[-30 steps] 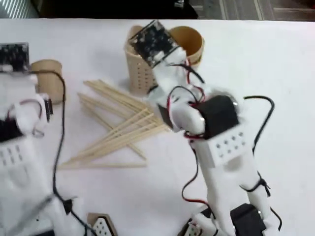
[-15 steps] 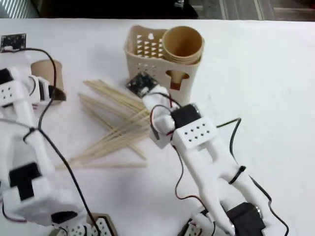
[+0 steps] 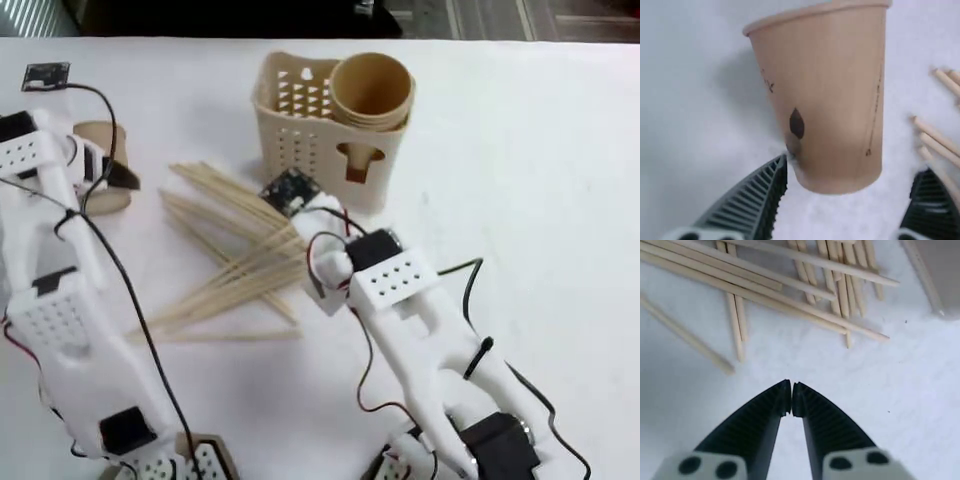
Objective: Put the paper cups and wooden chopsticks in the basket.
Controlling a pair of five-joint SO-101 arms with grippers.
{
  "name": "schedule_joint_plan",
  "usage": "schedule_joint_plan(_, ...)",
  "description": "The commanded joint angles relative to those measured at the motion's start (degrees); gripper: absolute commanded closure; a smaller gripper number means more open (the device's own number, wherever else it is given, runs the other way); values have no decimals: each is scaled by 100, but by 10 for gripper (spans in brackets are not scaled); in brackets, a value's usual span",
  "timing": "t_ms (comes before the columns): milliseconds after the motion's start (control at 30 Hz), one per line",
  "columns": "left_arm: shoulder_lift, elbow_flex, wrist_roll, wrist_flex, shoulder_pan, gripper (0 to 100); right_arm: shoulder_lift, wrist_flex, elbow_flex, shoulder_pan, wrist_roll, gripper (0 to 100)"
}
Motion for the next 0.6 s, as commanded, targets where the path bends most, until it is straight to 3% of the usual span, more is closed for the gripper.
schedule_joint_plan(0,435,-923,-62,114,110,619,-268,-84,-26,13,35,978)
schedule_joint_plan(367,1842,-2479,-62,237,110,715,-268,-84,-18,22,35,978)
schedule_joint_plan(567,1851,-3745,-62,1292,207,749,-268,-92,-18,400,35,978)
